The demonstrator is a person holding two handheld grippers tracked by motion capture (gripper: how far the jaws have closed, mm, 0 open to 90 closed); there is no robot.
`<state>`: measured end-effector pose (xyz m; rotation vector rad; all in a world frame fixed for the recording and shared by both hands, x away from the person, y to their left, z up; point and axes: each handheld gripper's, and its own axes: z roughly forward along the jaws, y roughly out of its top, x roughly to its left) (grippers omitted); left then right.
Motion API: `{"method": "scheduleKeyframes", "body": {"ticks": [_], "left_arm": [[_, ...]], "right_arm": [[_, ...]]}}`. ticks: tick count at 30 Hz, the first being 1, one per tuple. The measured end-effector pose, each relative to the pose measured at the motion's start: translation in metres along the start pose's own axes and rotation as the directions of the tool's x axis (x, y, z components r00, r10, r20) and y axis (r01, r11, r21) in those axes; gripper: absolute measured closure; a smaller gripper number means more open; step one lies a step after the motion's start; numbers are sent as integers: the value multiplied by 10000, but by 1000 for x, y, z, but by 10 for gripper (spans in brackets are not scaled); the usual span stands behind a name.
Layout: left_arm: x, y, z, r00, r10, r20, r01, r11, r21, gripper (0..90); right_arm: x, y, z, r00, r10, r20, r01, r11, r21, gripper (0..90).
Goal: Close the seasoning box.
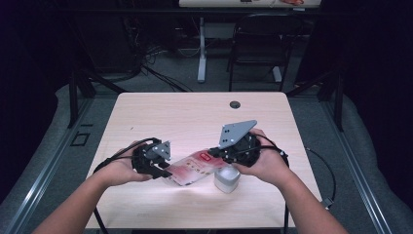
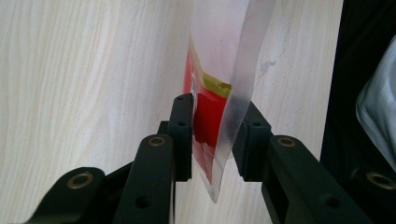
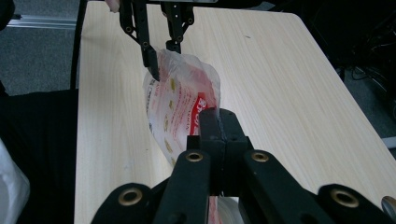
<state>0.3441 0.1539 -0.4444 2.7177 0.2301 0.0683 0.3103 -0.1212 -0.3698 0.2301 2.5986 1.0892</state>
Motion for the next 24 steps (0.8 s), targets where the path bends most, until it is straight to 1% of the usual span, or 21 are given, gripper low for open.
{"method": "scheduleKeyframes", "body": {"ticks": [1, 4, 5, 9, 12, 16, 17, 24], "left_arm": [[0, -1, -1, 10000, 21, -33, -21, 10000, 14, 706], [0, -3, -1, 9999, -103, -131, 103, 9999, -49, 685], [0, -4, -1, 9999, -54, -115, 54, 10000, -22, 683], [0, -7, -2, 9998, -139, -152, 138, 9999, -36, 683], [0, -11, -2, 9996, -232, -173, 231, 9997, -53, 683], [2, -18, -2, 9987, -438, -275, 433, 9989, -194, 683], [2, -19, -2, 9985, -450, -305, 445, 9989, -174, 684], [6, -30, 8, 9965, -778, -305, 769, 9966, -301, 689]], "right_arm": [[0, 1, 0, 10000, -23, 33, 23, 10000, 20, 900], [0, 3, 2, 10000, -9, 35, 9, 10000, -72, 900], [0, 4, 2, 10000, -2, 31, 2, 9999, -121, 900], [-1, 10, 5, 10000, -17, 47, 18, 9998, -215, 900], [0, 16, 8, 9999, -145, 4, 145, 9997, -194, 900], [0, 22, 12, 9996, -281, -30, 281, 9995, -120, 900], [-1, 23, 14, 9997, -226, -27, 225, 9996, -145, 900], [-3, 25, 28, 9994, -292, -168, 291, 9996, -41, 900]]}}
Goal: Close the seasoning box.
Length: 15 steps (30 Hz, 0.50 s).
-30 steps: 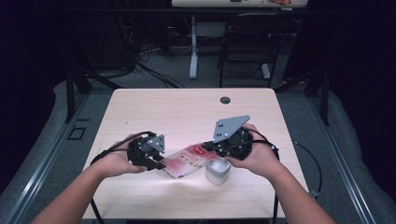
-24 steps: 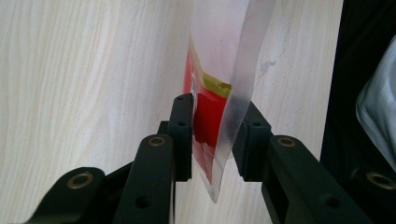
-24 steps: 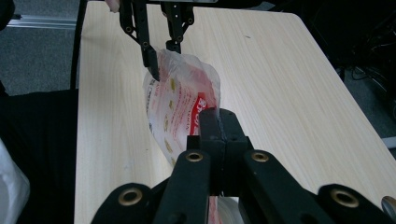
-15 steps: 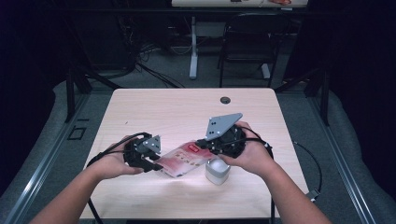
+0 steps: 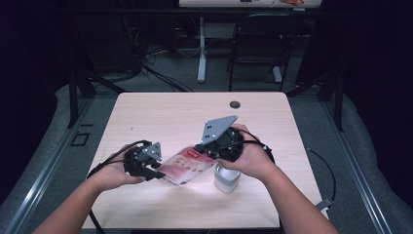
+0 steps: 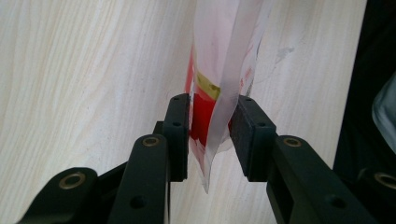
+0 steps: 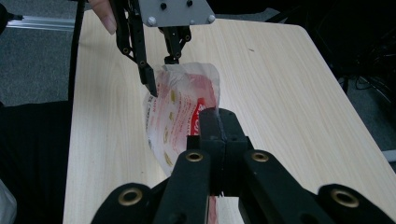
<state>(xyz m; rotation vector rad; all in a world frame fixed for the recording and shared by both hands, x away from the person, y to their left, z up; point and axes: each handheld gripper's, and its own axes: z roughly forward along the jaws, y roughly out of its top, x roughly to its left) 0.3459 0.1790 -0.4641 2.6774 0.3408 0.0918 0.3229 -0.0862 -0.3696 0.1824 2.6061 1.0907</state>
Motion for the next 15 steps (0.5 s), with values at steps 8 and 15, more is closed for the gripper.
{"method": "scheduleKeyframes", "body": {"ticks": [8, 15], "left_arm": [[2, -8, 14, 9998, -212, 57, 212, 9996, -170, 697], [2, -13, 21, 9994, -348, 27, 348, 9989, -306, 705]], "right_arm": [[0, 0, 12, 9999, -27, -120, 29, 9999, 132, 900], [3, 1, 19, 9998, -135, -166, 139, 9996, 241, 900]]}}
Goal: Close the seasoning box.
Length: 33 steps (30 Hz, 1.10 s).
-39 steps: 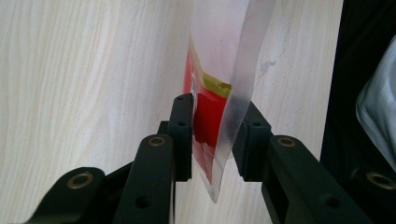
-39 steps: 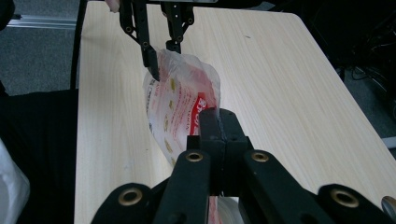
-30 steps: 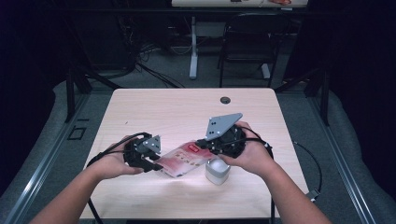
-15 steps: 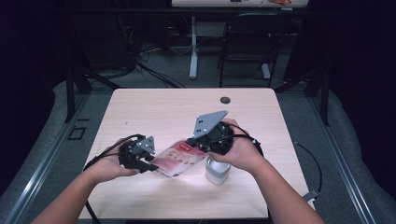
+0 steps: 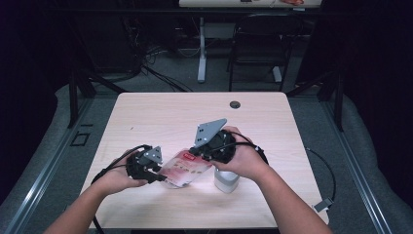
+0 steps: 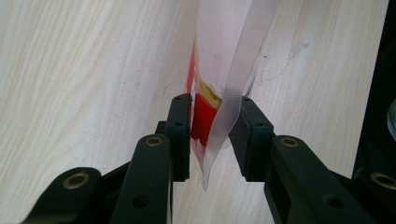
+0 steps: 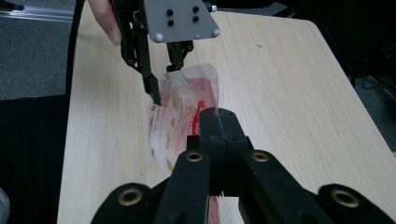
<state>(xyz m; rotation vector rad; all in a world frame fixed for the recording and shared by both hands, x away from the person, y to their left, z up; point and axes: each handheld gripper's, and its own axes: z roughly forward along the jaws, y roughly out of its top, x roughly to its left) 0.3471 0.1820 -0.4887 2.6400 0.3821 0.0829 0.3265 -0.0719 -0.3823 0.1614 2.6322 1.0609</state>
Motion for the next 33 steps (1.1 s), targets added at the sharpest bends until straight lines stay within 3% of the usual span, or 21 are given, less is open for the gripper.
{"method": "scheduleKeyframes", "body": {"ticks": [6, 12, 17, 22, 28, 33], "left_arm": [[0, -4, 2, 9998, -157, 116, 158, 9998, -135, 696], [-1, -7, -2, 9997, -215, -111, 218, 9995, 218, 631], [-1, -6, -12, 9995, -183, -263, 187, 9997, 165, 604], [-6, 7, -25, 9993, 127, -342, -126, 9999, 51, 620], [-13, 27, -39, 9985, 375, -387, -404, 9963, -763, 650], [-19, 39, -38, 9955, 787, -535, -815, 9952, -533, 718]], "right_arm": [[1, 1, 2, 10000, -69, -9, 69, 10000, -2, 900], [1, 1, 1, 10000, -33, 75, 33, 10000, -10, 900], [0, 0, 0, 10000, -55, 83, 54, 10000, 45, 900], [1, 2, 2, 9999, -50, 119, 50, 10000, -16, 900], [1, 2, 2, 9998, -108, 148, 108, 9999, 15, 900], [3, 3, 3, 9999, -93, 133, 92, 10000, 14, 900]]}}
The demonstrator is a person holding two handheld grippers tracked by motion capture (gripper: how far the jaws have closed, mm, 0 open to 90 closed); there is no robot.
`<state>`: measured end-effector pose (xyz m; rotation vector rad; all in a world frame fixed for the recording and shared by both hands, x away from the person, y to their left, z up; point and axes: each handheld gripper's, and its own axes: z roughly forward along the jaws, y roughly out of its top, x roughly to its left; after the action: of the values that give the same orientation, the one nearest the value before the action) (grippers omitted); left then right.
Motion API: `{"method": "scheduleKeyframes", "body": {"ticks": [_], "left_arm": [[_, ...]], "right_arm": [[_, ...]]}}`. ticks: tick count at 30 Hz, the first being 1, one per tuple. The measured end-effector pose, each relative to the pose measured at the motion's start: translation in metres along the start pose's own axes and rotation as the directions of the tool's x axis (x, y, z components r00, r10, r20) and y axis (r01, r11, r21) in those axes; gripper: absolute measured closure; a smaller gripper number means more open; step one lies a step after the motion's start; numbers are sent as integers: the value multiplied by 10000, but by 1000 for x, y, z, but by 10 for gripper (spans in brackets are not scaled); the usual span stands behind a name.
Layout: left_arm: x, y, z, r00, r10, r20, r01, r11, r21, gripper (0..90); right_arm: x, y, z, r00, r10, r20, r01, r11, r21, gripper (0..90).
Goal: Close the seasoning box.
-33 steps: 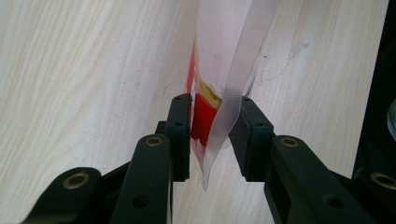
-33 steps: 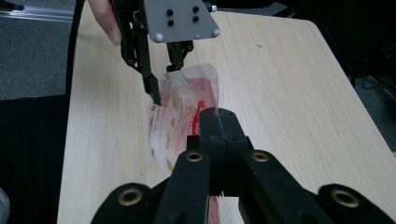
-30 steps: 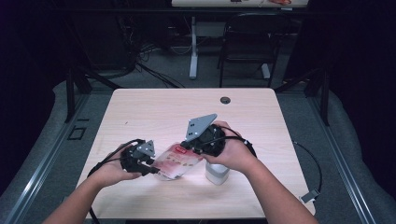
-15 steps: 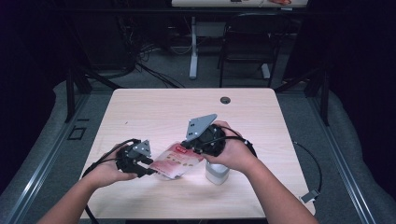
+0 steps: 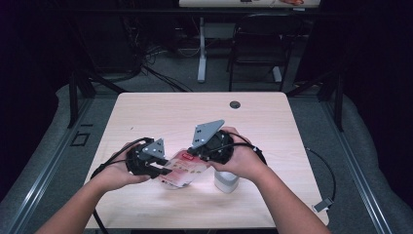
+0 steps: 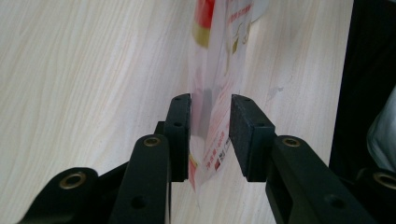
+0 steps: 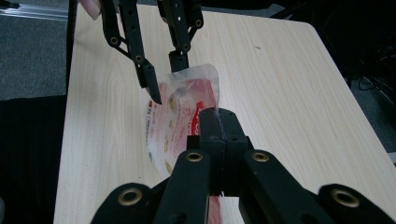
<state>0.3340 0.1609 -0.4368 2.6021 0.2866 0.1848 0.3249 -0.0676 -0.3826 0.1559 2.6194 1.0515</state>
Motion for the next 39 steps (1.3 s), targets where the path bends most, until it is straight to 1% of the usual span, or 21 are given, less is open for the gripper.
{"method": "scheduleKeyframes", "body": {"ticks": [1, 2, 6, 8, 11, 14, 17, 19, 24, 27, 30, 31, 33, 35, 39], "left_arm": [[0, 1, 0, 10000, 46, -3, -46, 10000, 37, 753], [-1, 1, 1, 9999, 102, -31, -102, 9999, 90, 767], [-2, -3, 1, 9998, 220, 18, -220, 9997, 54, 880], [-2, -4, 1, 9996, 289, 69, -289, 9996, 34, 898], [-2, -8, 1, 9994, 296, 202, -296, 9996, -16, 900], [-2, -10, -1, 9995, 277, 160, -277, 9996, -38, 900], [-2, -13, -2, 9995, 284, 121, -283, 9996, -92, 900], [-2, -16, -2, 9996, 277, 101, -276, 9996, -103, 900], [0, -24, -4, 9999, 105, -50, -106, 9997, -221, 900], [0, -27, -5, 9999, 102, -46, -104, 9996, -281, 900], [0, -30, -4, 10000, 19, -26, -20, 9993, -378, 900], [0, -31, -4, 10000, -7, -61, 5, 9991, -415, 900], [1, -33, -4, 10000, -54, -44, 52, 9987, -508, 900], [0, -34, -3, 9999, -117, -84, 112, 9983, -565, 900], [1, -36, -4, 9996, -214, -201, 201, 9977, -653, 900]], "right_arm": [[0, 0, 0, 10000, -16, -19, 16, 10000, -32, 900], [0, 0, 0, 10000, -50, -17, 50, 10000, 2, 900], [1, 0, 1, 9999, 38, -145, -39, 10000, -69, 900], [1, 0, 2, 9996, 47, -269, -51, 9999, -164, 900], [3, 0, 4, 9994, 144, -318, -155, 9994, -317, 876], [3, -2, 5, 9990, 202, -411, -217, 9991, -373, 853], [2, -5, 3, 9986, 378, -360, -397, 9977, -553, 793], [1, -6, 1, 9980, 463, -425, -491, 9964, -695, 792], [1, -13, -1, 9977, 530, -422, -554, 9968, -571, 792], [1, -20, 1, 9971, 658, -382, -675, 9967, -453, 787], [1, -27, 4, 9962, 784, -390, -797, 9962, -340, 813], [0, -29, 4, 9959, 804, -424, -817, 9962, -304, 851], [0, -30, 4, 9947, 808, -638, -829, 9961, -309, 869], [1, -29, 4, 9945, 752, -733, -775, 9966, -291, 892], [1, -25, 5, 9953, 619, -748, -635, 9978, -194, 900]]}}
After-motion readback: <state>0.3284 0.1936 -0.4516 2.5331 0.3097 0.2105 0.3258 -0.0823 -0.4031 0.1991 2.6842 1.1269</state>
